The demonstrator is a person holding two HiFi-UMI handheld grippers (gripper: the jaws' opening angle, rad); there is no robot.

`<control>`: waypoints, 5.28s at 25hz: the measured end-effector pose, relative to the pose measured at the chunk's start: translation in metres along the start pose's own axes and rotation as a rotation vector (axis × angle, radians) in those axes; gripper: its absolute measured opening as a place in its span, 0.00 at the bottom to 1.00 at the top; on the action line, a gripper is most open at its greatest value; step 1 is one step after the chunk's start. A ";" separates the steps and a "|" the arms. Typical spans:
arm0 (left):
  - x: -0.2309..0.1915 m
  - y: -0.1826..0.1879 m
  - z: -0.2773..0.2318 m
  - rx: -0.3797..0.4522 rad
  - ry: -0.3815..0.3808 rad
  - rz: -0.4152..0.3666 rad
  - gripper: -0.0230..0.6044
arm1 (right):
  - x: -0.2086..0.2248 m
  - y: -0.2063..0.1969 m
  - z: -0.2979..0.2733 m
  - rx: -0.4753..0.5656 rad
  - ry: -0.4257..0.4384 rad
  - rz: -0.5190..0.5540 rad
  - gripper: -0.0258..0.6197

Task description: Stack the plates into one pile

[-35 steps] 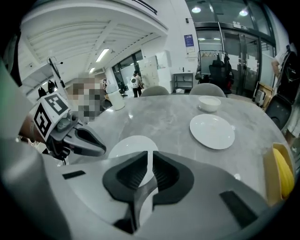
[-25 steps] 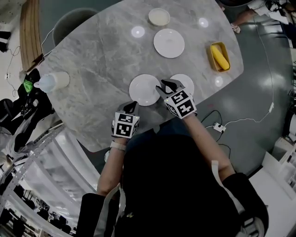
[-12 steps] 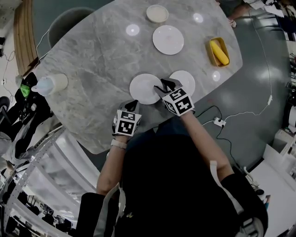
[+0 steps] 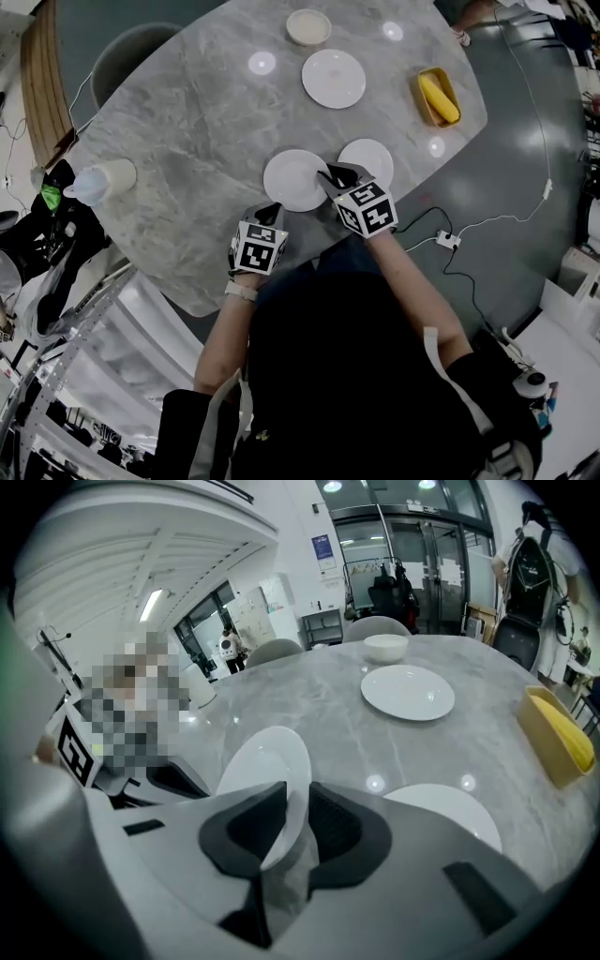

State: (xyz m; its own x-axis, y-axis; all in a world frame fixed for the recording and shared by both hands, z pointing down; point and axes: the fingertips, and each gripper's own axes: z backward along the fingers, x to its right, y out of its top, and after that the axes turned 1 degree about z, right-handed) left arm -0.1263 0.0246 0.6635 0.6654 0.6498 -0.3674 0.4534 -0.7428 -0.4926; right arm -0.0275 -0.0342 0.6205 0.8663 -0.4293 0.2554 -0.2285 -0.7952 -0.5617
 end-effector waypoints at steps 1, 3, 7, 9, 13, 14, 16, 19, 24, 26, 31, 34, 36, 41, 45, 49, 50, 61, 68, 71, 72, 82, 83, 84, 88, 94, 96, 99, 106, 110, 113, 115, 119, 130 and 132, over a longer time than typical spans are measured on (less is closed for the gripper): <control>0.000 0.000 -0.001 -0.004 0.002 -0.006 0.05 | 0.000 0.000 0.002 0.009 0.002 -0.010 0.17; 0.001 0.000 -0.002 -0.015 0.007 -0.016 0.05 | 0.002 0.001 0.004 0.023 0.006 -0.026 0.16; 0.009 0.001 -0.002 -0.027 0.014 -0.022 0.05 | 0.010 0.004 0.015 0.048 0.026 -0.052 0.14; 0.014 0.002 -0.003 -0.032 0.020 -0.028 0.05 | 0.015 0.006 0.023 0.066 0.052 -0.081 0.13; 0.024 0.010 -0.007 -0.037 0.036 -0.017 0.05 | 0.025 0.007 0.038 0.118 0.135 -0.170 0.10; 0.027 0.013 -0.007 -0.036 0.041 -0.010 0.05 | 0.028 0.007 0.041 0.131 0.153 -0.194 0.10; 0.032 0.020 -0.009 -0.031 0.053 -0.009 0.05 | 0.033 0.006 0.048 0.155 0.187 -0.239 0.09; 0.040 0.027 -0.013 -0.034 0.068 -0.023 0.05 | 0.043 0.006 0.057 0.186 0.231 -0.302 0.09; 0.056 0.040 -0.021 -0.036 0.085 -0.021 0.05 | 0.063 0.006 0.072 0.218 0.281 -0.386 0.08; 0.065 0.046 -0.023 -0.035 0.088 -0.022 0.05 | 0.072 0.002 0.078 0.225 0.288 -0.407 0.08; 0.080 0.056 -0.035 -0.041 0.097 -0.032 0.05 | 0.098 -0.010 0.089 0.238 0.309 -0.469 0.08; 0.088 0.060 -0.040 -0.048 0.105 -0.036 0.05 | 0.108 -0.016 0.096 0.244 0.339 -0.495 0.08; 0.095 0.064 -0.044 -0.050 0.111 -0.037 0.05 | 0.116 -0.021 0.100 0.247 0.349 -0.507 0.08; 0.106 0.068 -0.052 -0.052 0.123 -0.036 0.05 | 0.132 -0.037 0.101 0.219 0.346 -0.494 0.09; 0.113 0.069 -0.056 -0.047 0.137 -0.021 0.05 | 0.141 -0.049 0.098 0.184 0.316 -0.448 0.09; 0.121 0.070 -0.058 -0.047 0.149 -0.013 0.05 | 0.147 -0.055 0.099 0.159 0.299 -0.398 0.09; 0.123 0.070 -0.059 -0.047 0.151 -0.012 0.05 | 0.149 -0.056 0.100 0.157 0.295 -0.391 0.09; 0.138 0.077 -0.063 -0.044 0.188 -0.007 0.05 | 0.174 -0.051 0.117 0.196 0.281 -0.350 0.09; 0.141 0.080 -0.066 -0.039 0.221 -0.002 0.05 | 0.184 -0.057 0.125 0.195 0.280 -0.322 0.09; 0.143 0.081 -0.068 -0.040 0.225 0.002 0.05 | 0.187 -0.061 0.128 0.191 0.274 -0.305 0.09; 0.143 0.082 -0.069 -0.042 0.224 -0.001 0.05 | 0.187 -0.062 0.129 0.189 0.270 -0.302 0.09; 0.130 0.086 -0.072 -0.056 0.187 -0.048 0.05 | 0.171 -0.075 0.127 0.144 0.209 -0.263 0.09; 0.128 0.086 -0.072 -0.060 0.179 -0.058 0.05 | 0.169 -0.076 0.127 0.138 0.201 -0.262 0.09; 0.128 0.086 -0.072 -0.064 0.169 -0.070 0.05 | 0.166 -0.076 0.127 0.135 0.190 -0.266 0.09; 0.128 0.084 -0.075 -0.069 0.113 -0.109 0.05 | 0.159 -0.080 0.126 0.127 0.139 -0.292 0.09; 0.124 0.087 -0.083 -0.068 0.048 -0.164 0.05 | 0.151 -0.084 0.117 0.087 0.081 -0.305 0.19; 0.123 0.087 -0.085 -0.069 0.029 -0.182 0.05 | 0.148 -0.085 0.115 0.076 0.054 -0.311 0.21; 0.121 0.085 -0.086 -0.069 -0.004 -0.188 0.05 | 0.147 -0.087 0.111 0.059 0.011 -0.312 0.24; 0.123 0.086 -0.088 -0.047 -0.071 -0.216 0.05 | 0.143 -0.090 0.103 0.038 -0.046 -0.332 0.29; 0.125 0.088 -0.088 -0.026 -0.094 -0.202 0.05 | 0.137 -0.091 0.101 0.020 -0.066 -0.323 0.31; 0.126 0.090 -0.090 -0.013 -0.109 -0.193 0.05 | 0.134 -0.093 0.097 0.007 -0.075 -0.309 0.32; 0.126 0.090 -0.090 -0.010 -0.112 -0.198 0.05 | 0.134 -0.093 0.095 0.006 -0.082 -0.320 0.33; 0.126 0.091 -0.091 -0.005 -0.114 -0.198 0.05 | 0.142 -0.091 0.092 0.027 -0.090 -0.387 0.36; 0.117 0.085 -0.093 -0.023 -0.116 -0.166 0.05 | 0.140 -0.079 0.082 0.061 -0.003 -0.438 0.38; 0.117 0.085 -0.093 -0.019 -0.116 -0.161 0.05 | 0.140 -0.078 0.081 0.063 0.020 -0.448 0.37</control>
State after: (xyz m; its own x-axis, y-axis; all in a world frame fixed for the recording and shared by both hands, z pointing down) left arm 0.0457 0.0230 0.6523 0.5115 0.7736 -0.3741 0.5599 -0.6303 -0.5377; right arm 0.1472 0.0021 0.6362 0.8649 -0.0570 0.4988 0.1952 -0.8771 -0.4388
